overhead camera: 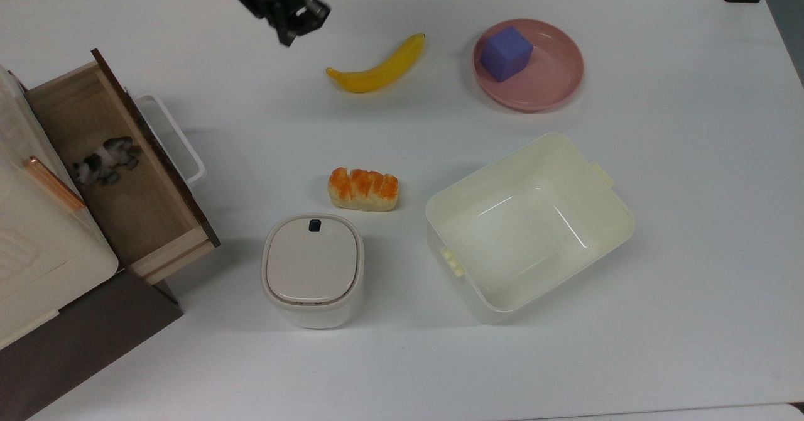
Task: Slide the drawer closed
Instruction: 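Move the closed gripper toward the open wooden drawer's front, then push the drawer front inward with the closed gripper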
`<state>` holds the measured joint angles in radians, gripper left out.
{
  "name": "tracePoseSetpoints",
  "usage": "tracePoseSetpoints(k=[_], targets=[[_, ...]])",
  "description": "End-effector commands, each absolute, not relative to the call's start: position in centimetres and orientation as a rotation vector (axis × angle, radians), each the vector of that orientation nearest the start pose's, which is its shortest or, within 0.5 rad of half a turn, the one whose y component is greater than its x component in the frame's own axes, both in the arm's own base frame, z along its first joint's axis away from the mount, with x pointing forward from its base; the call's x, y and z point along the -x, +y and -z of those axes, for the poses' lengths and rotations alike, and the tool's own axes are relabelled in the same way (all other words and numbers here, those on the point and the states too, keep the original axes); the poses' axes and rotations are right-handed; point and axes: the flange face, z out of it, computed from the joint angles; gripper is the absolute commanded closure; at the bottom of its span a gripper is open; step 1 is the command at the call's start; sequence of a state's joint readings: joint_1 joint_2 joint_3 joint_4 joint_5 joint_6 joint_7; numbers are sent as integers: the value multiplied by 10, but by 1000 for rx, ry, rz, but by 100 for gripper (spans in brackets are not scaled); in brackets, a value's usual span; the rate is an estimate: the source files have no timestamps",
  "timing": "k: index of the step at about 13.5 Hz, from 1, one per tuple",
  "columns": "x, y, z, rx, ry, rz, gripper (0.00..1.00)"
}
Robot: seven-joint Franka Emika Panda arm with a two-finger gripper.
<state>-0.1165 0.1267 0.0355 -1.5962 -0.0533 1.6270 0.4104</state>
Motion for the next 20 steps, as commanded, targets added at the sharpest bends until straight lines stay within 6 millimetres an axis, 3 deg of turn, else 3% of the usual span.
tracePoseSetpoints(k=[1, 4, 11, 15, 20], targets=[[-590, -87, -503, 2945, 1158, -12, 100], [-607, -129, -457, 2817, 1428, 86, 100], [-628, -191, -410, 2784, 1635, 350, 100], [-630, -246, -420, 2752, 1682, 526, 100], [-641, -285, -414, 2794, 1657, 696, 100]])
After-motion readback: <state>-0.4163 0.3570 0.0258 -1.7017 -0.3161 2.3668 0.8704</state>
